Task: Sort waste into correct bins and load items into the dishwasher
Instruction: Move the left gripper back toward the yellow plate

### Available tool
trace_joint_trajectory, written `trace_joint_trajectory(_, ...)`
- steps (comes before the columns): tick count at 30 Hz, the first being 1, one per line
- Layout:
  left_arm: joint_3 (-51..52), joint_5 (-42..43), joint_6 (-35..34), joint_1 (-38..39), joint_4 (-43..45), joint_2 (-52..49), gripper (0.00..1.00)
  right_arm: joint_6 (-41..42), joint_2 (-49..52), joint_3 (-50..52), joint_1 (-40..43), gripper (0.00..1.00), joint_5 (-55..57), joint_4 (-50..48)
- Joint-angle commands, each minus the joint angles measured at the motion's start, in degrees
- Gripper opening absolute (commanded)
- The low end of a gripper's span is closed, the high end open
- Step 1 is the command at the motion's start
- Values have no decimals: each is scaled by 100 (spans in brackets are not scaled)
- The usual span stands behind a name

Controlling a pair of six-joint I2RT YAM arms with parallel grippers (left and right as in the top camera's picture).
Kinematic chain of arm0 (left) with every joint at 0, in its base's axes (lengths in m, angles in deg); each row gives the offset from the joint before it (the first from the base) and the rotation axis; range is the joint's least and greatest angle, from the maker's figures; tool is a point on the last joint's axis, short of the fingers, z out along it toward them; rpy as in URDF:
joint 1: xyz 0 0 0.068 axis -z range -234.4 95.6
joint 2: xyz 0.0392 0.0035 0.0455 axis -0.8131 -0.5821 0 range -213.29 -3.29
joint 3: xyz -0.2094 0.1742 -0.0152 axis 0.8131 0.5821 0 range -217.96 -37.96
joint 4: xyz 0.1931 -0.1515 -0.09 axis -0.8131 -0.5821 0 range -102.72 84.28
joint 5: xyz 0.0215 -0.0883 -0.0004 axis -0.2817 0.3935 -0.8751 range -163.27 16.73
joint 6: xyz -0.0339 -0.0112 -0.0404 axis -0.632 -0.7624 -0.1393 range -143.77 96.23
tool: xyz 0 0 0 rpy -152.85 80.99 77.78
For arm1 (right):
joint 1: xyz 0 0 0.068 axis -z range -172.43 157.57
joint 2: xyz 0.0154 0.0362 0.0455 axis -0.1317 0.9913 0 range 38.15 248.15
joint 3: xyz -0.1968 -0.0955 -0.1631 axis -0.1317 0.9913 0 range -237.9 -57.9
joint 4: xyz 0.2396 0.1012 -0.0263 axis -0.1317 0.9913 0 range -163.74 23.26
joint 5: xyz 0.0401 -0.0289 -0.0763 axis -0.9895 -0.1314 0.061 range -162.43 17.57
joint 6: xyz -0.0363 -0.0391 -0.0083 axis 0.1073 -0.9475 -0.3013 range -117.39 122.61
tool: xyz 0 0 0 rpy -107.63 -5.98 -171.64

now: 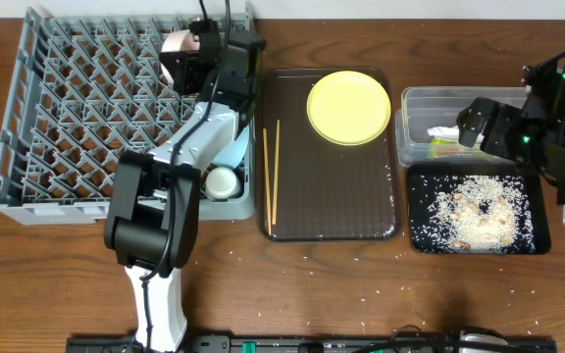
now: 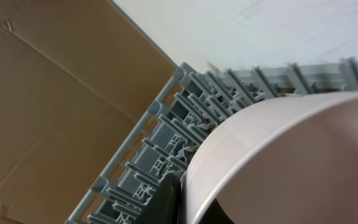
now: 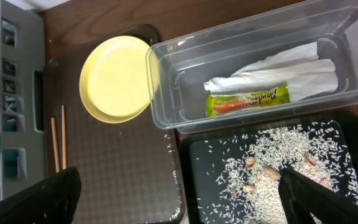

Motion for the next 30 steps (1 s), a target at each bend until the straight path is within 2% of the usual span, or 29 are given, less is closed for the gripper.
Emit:
trace_joint_trajectory(1,-33,-166,-2,111,26,-83,7,-52,7,-9,48,99,13,7)
trace_joint_trajectory(13,-33,-192,-26,186,-17,-455,7,-52,7,-9,48,99,13,7)
trace_joint_trajectory(22,-33,-243,354,560,-57,-452,9,-52,7,-9,48,99,11,7)
trace_joint_trajectory(24,-33,-240,354,660,-109,-452,17,-55,7,-9,48,99,13,7)
trace_joint_trajectory(27,-33,-234,354,776,-131,-452,45,-52,7,-9,48,99,13,7)
trace_joint_trajectory(28,-33,-232,354,809,-129,-452,51,-52,7,-9,48,99,13,7)
trace_joint_trajectory(30,-33,-216,356,857,-129,-452,58,-52,7,-9,48,99,13,7)
